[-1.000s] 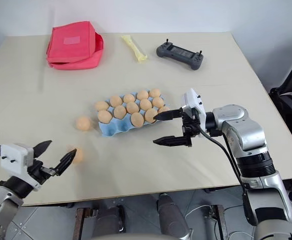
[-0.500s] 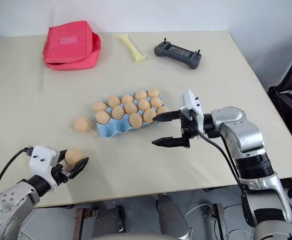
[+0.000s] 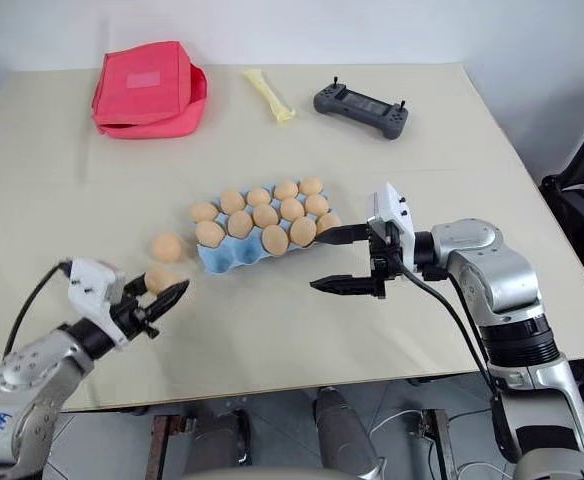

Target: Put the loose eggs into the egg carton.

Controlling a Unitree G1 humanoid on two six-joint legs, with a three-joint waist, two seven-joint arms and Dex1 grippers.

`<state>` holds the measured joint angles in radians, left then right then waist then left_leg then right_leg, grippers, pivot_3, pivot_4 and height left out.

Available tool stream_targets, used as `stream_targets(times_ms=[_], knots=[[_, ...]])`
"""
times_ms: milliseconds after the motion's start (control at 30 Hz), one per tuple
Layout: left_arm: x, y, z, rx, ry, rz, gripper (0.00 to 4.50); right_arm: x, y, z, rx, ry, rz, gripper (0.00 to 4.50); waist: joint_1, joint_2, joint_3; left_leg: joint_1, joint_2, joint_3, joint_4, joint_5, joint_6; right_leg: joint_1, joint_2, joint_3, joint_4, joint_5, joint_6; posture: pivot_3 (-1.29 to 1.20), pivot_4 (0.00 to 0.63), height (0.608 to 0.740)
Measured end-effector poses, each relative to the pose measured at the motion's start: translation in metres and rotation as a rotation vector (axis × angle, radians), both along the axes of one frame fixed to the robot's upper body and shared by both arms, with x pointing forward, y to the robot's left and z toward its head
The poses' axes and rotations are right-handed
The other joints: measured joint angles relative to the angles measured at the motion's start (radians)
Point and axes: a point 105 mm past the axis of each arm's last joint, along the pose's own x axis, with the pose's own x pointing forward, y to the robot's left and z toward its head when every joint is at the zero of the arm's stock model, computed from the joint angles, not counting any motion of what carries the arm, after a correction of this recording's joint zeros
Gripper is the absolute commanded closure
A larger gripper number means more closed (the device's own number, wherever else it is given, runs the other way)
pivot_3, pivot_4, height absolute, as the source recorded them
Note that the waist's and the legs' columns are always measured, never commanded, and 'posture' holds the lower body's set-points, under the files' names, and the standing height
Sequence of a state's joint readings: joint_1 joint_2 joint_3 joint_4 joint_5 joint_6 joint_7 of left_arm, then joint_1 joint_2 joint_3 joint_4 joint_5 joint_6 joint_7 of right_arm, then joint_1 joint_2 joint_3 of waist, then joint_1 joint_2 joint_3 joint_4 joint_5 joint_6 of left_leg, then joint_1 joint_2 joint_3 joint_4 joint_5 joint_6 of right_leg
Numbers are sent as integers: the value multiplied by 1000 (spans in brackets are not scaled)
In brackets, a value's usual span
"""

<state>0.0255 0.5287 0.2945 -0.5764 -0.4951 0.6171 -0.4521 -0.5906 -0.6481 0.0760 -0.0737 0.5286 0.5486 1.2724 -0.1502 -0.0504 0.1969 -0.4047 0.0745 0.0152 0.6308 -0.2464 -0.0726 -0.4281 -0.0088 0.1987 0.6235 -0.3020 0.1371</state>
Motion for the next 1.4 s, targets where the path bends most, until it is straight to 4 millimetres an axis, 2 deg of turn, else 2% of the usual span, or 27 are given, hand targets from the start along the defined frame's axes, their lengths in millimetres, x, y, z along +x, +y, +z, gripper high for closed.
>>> stream_targets(times_ms=[100,200,333,533,667,933,967,1067,1167,1267,1400], knots=[[12,-18,21,-3,-53,-93,2646,0,-5,1,4,-9,-31,0,8,0,0,0,0,0,0,0,0,0,0,0,0,3,6,0,150,740],[28,-34,28,-13,-59,-186,2646,-1,-7,2,12,-23,-55,0,11,0,0,0,-1,-1,0,0,0,0,0,0,0,8,15,0,150,740],[45,-49,21,-17,-29,-270,2646,-2,-11,2,15,-35,-91,0,12,0,0,0,-1,-1,0,0,0,0,0,0,0,8,15,0,150,740],[65,-59,-7,17,36,-334,2646,-4,-14,2,30,-51,-136,0,14,0,0,-1,-1,-1,-1,0,0,0,0,0,0,8,15,0,150,740],[69,-67,-4,22,7,-370,2646,-4,-15,4,32,-62,-152,0,18,0,0,-1,-1,-1,-1,0,0,0,0,0,1,8,16,0,150,740],[71,-74,-4,28,10,-394,64,-4,-16,1,33,-50,-170,0,24,0,0,0,-1,-2,0,0,0,0,0,0,2,9,16,0,150,740],[71,-74,-4,29,11,-394,24,-4,-16,1,32,-48,-169,0,25,0,0,0,-1,-2,1,0,0,0,0,0,3,9,16,0,150,740],[71,-71,0,35,4,-382,24,-5,-15,0,31,-43,-165,0,27,0,0,0,-1,-2,1,0,0,0,0,0,3,9,16,0,150,740],[69,-59,13,44,-41,-339,24,-5,-15,1,29,-43,-158,0,27,0,0,0,-1,-2,0,0,0,0,0,0,3,9,16,0,150,740],[64,-37,27,30,-77,-267,24,-3,-16,3,25,-46,-150,0,26,0,0,0,-1,-2,0,0,0,0,0,0,3,9,16,0,150,740],[49,1,25,24,-39,-150,24,-2,-17,6,22,-56,-139,0,25,0,0,0,-1,-2,0,0,0,0,0,0,3,8,16,0,150,740]])
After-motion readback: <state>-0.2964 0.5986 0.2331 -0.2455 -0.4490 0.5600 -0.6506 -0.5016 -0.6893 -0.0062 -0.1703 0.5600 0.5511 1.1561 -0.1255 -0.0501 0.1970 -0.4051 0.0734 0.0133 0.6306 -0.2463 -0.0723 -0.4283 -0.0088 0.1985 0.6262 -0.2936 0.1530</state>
